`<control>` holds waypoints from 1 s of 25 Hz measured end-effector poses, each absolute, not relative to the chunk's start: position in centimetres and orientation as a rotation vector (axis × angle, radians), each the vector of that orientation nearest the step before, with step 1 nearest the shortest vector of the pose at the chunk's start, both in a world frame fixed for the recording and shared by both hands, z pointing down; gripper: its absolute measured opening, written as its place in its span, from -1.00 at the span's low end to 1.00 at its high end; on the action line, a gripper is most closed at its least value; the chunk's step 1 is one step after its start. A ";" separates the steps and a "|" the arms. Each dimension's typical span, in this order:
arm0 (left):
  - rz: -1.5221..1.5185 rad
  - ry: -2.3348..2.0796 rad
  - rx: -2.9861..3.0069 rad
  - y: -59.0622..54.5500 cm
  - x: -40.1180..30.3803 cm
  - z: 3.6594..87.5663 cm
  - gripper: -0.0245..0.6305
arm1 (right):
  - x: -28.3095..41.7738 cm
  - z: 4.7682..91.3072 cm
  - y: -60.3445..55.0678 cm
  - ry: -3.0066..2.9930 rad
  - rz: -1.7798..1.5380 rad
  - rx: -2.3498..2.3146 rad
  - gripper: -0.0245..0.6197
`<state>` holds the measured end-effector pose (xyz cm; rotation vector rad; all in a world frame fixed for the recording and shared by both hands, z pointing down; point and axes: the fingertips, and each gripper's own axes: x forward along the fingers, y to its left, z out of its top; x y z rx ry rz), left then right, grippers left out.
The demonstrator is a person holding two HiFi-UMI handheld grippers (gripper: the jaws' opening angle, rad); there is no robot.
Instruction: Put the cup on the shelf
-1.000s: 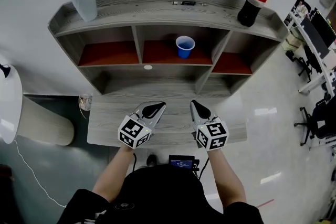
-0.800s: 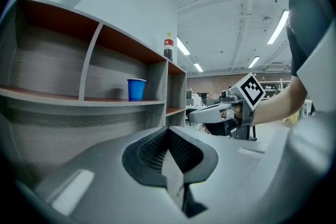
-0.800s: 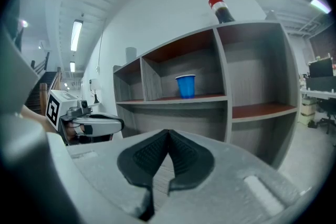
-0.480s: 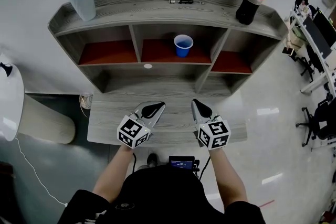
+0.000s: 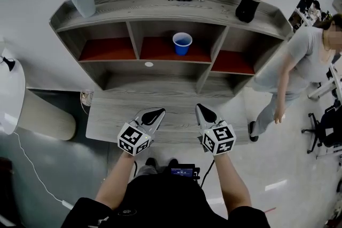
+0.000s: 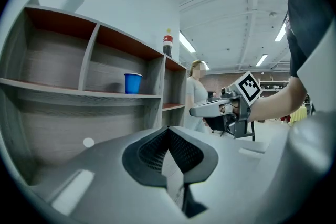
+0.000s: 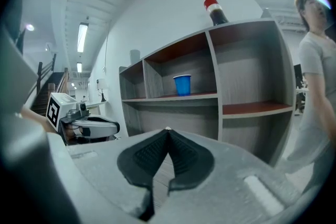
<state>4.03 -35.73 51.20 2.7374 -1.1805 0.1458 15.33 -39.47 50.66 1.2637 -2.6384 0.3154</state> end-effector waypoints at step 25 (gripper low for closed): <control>0.158 -1.024 2.772 -21.5 -3.0 53.5 -0.92 | 10.6 51.6 -23.7 -2.562 0.362 1.460 -0.93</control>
